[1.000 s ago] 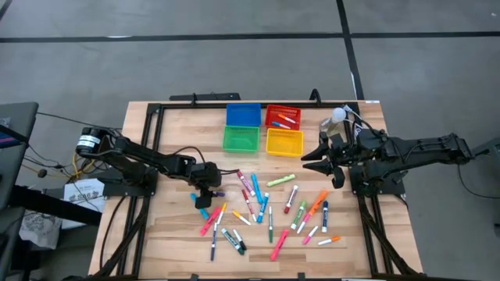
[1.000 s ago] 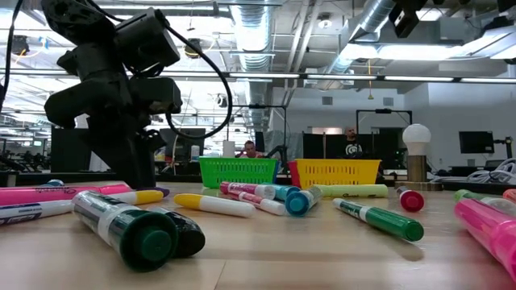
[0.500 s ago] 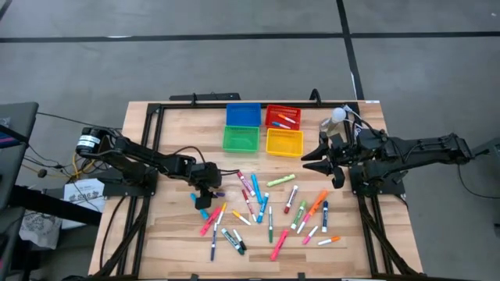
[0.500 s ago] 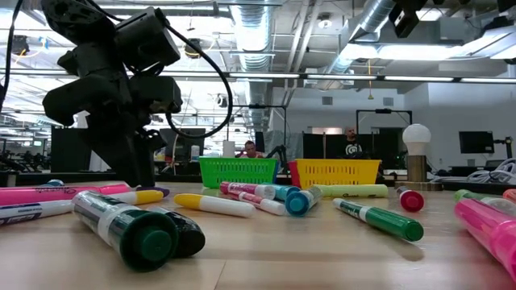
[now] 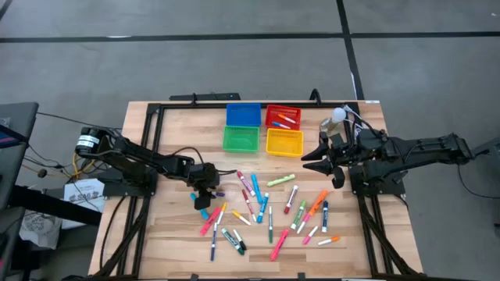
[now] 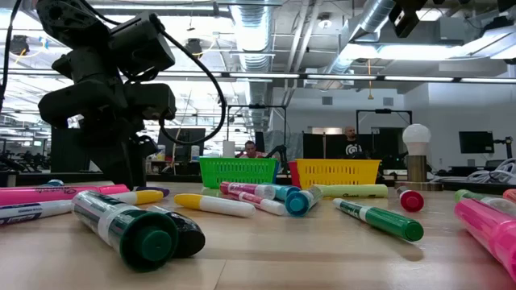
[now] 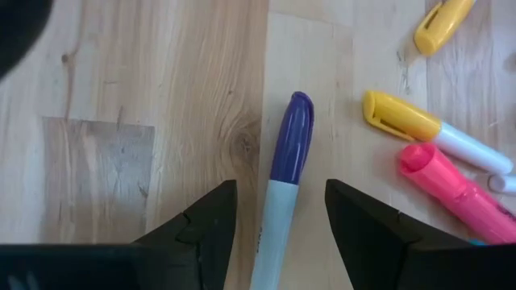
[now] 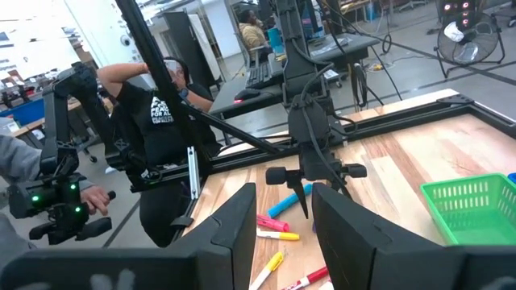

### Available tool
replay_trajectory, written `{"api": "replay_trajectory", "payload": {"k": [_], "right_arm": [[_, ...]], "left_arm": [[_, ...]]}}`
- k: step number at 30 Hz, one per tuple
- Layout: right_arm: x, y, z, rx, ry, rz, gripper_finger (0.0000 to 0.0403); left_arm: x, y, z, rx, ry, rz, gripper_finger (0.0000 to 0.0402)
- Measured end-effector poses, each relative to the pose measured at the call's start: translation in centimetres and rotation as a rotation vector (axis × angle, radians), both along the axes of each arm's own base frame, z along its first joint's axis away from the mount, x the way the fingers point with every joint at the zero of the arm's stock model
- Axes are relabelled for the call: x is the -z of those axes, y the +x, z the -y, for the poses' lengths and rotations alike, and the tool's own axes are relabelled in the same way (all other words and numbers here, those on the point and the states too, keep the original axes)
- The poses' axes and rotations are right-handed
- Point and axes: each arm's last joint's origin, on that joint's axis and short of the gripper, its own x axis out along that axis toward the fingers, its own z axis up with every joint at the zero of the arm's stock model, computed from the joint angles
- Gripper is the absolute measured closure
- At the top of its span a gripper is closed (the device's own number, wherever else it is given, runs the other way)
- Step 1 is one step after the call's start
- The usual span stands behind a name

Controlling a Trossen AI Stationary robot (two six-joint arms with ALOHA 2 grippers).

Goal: Pick & Place Markers
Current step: Put the purple pen into the red basket

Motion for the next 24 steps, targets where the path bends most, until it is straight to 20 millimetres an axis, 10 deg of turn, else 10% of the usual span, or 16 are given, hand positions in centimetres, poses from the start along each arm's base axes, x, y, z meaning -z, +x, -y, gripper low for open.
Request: {"api": "replay_trajectory", "payload": {"k": [24], "right_arm": [[-0.09, 0.02, 0.04, 0.01, -0.001, 0.01, 0.029]], "left_arm": [[0.13, 0.02, -0.2, 0.073, 0.185, 0.032, 0.0221]]}}
